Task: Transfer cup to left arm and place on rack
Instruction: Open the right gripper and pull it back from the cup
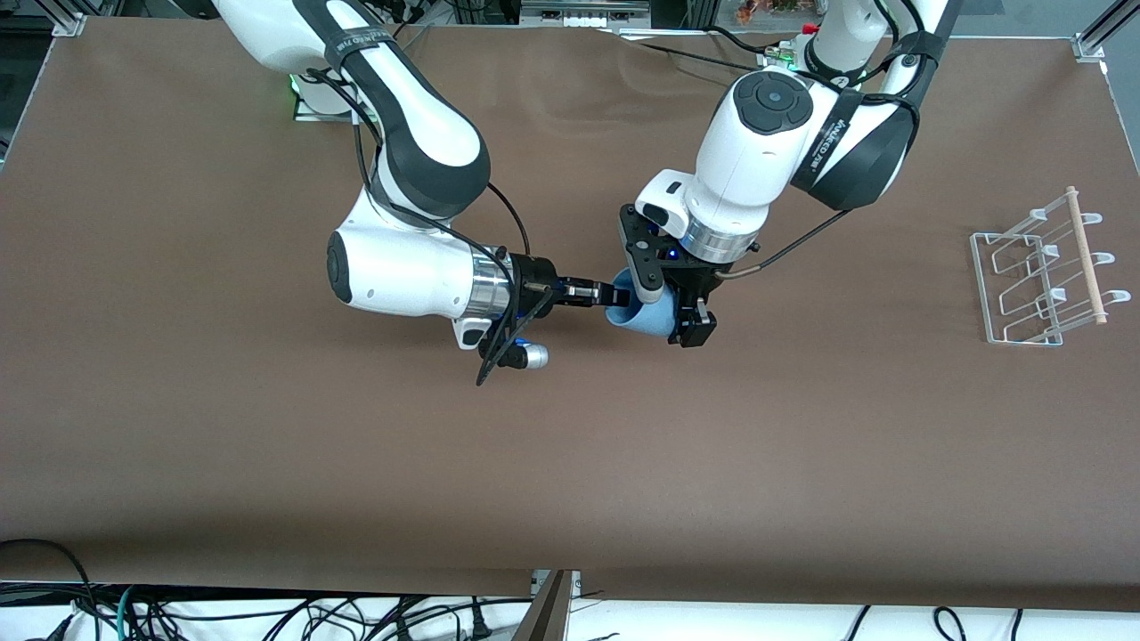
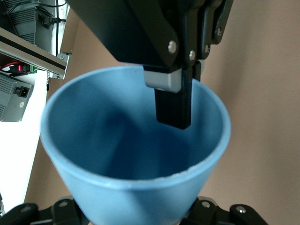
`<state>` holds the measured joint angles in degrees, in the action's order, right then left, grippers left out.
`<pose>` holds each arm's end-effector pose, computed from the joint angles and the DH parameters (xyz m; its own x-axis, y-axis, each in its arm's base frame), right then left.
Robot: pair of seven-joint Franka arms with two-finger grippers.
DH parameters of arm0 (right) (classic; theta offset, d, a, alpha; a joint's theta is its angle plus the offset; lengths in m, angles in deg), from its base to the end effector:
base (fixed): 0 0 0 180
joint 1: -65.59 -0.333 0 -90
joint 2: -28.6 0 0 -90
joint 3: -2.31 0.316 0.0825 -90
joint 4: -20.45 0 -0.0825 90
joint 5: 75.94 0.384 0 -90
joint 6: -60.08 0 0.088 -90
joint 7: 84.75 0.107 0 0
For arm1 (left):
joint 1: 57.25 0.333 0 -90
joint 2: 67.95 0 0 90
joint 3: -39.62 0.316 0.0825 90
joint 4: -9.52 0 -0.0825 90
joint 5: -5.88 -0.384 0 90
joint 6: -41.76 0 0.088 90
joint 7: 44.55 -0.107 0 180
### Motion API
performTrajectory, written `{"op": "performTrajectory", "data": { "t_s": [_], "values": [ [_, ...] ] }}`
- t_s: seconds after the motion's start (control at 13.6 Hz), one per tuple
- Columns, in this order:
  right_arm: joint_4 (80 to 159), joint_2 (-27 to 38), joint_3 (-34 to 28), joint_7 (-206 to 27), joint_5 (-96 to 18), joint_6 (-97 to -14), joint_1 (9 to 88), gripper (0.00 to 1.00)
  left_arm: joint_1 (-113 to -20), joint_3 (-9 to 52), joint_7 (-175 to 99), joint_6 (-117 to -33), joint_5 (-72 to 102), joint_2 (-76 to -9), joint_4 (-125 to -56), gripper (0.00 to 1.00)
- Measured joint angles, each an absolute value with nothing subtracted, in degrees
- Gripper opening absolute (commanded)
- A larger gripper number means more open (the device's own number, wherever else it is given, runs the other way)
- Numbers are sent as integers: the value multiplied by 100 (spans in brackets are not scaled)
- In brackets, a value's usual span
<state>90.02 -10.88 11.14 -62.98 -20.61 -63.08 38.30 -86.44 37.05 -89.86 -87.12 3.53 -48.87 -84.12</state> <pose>0.6240 0.4541 0.4191 0.9418 -0.0864 -0.3248 -0.3153 -0.5618 -0.7649 0.5820 -0.3548 0.4544 0.1849 -0.9662 0.1794 -0.9513 -0.2218 -0.2143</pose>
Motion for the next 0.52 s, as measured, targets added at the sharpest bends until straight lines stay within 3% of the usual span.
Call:
{"op": "performTrajectory", "data": {
  "t_s": [0.07, 0.15, 0.52],
  "values": [
    [9002, -1088, 1115, -6297, -2055, -6294, 3837, 44, -8645, 3703, -8984, -8720, 353, -4886, -8412, 0],
    [8999, -1087, 1114, -6302, -2054, -6284, 3847, 97, -8646, 3702, -8982, -8720, 353, -4884, -8412, 0],
    [8941, -1085, 1103, -6358, -2054, -5951, 4094, 100, -8602, 3723, -8980, -8717, 353, -4913, -8378, 0]
  ]
}}
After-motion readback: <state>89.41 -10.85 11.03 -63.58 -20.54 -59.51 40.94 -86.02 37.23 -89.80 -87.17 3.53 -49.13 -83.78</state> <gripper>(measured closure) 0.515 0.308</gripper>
